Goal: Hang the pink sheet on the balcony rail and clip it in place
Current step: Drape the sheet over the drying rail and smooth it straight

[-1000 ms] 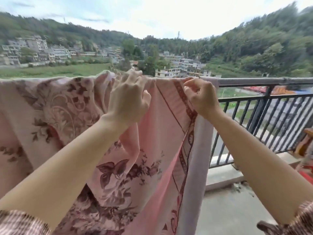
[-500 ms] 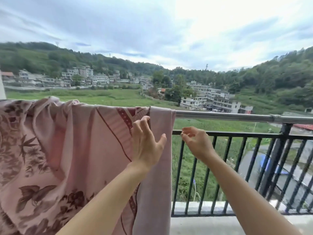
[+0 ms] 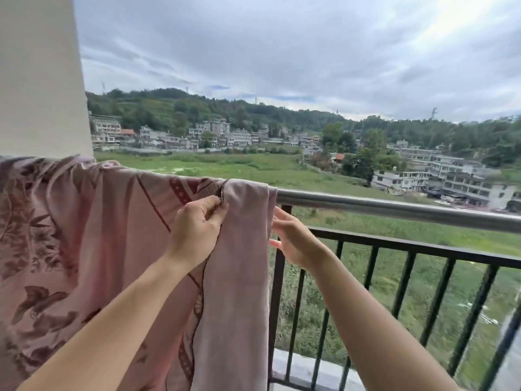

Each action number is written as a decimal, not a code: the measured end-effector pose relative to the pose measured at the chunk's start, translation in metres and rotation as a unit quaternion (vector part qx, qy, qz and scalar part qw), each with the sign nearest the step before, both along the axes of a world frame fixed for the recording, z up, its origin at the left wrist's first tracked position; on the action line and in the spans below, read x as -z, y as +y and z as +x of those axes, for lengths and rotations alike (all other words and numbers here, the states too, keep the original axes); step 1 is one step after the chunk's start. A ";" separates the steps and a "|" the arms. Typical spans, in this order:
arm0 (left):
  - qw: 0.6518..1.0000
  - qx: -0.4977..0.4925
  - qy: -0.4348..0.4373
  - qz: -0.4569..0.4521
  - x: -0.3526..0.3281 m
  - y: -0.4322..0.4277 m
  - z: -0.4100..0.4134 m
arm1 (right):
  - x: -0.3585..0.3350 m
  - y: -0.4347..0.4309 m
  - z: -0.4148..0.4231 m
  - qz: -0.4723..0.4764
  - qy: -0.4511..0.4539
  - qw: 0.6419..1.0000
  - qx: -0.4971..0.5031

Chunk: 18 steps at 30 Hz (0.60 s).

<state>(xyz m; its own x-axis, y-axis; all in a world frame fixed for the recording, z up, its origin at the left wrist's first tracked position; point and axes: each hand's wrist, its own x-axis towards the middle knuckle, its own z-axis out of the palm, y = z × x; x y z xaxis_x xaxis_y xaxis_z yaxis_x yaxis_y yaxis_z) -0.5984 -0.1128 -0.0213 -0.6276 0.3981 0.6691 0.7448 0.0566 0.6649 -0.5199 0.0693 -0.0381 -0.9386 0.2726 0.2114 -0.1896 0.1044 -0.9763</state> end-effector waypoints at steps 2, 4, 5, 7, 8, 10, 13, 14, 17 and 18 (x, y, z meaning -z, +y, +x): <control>1.000 -0.027 -0.003 0.000 -0.001 0.003 0.004 | -0.004 -0.006 -0.007 0.009 0.001 0.998 -0.060; 0.996 -0.084 0.004 0.010 -0.001 0.003 0.007 | -0.005 -0.007 -0.014 0.020 0.015 0.997 -0.073; 0.992 -0.123 0.015 0.011 -0.002 0.002 0.010 | -0.005 -0.004 -0.017 0.028 0.023 0.997 -0.071; 0.980 -0.197 0.040 0.000 -0.006 -0.001 0.019 | -0.002 0.008 -0.017 0.035 0.029 0.996 -0.073; 0.972 -0.231 0.052 -0.007 -0.009 -0.001 0.026 | -0.002 0.017 -0.014 0.032 0.028 0.997 -0.072; 0.956 -0.280 0.079 -0.019 -0.014 0.003 0.043 | -0.004 0.036 -0.005 0.011 0.035 0.998 -0.052; 0.946 -0.300 0.122 -0.022 -0.035 0.030 0.079 | -0.014 0.067 0.014 -0.020 0.089 0.995 -0.027; 0.948 -0.288 0.134 -0.014 -0.044 0.043 0.093 | -0.018 0.077 0.024 -0.025 0.113 0.992 -0.041; 0.961 -0.234 0.149 0.000 -0.067 0.089 0.128 | -0.020 0.106 0.051 -0.073 0.168 0.980 -0.074; 0.963 -0.224 0.150 -0.010 -0.073 0.105 0.140 | -0.020 0.113 0.062 -0.083 0.177 0.979 -0.063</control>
<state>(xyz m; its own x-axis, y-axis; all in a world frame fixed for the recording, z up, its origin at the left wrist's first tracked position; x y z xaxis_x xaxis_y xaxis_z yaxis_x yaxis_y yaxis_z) -0.4582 -0.0078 0.0515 -0.5188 0.1481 0.8419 0.8014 0.4272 0.4187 -0.4577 0.1825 -0.0183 -0.8428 0.2175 0.4924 -0.5204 -0.0959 -0.8485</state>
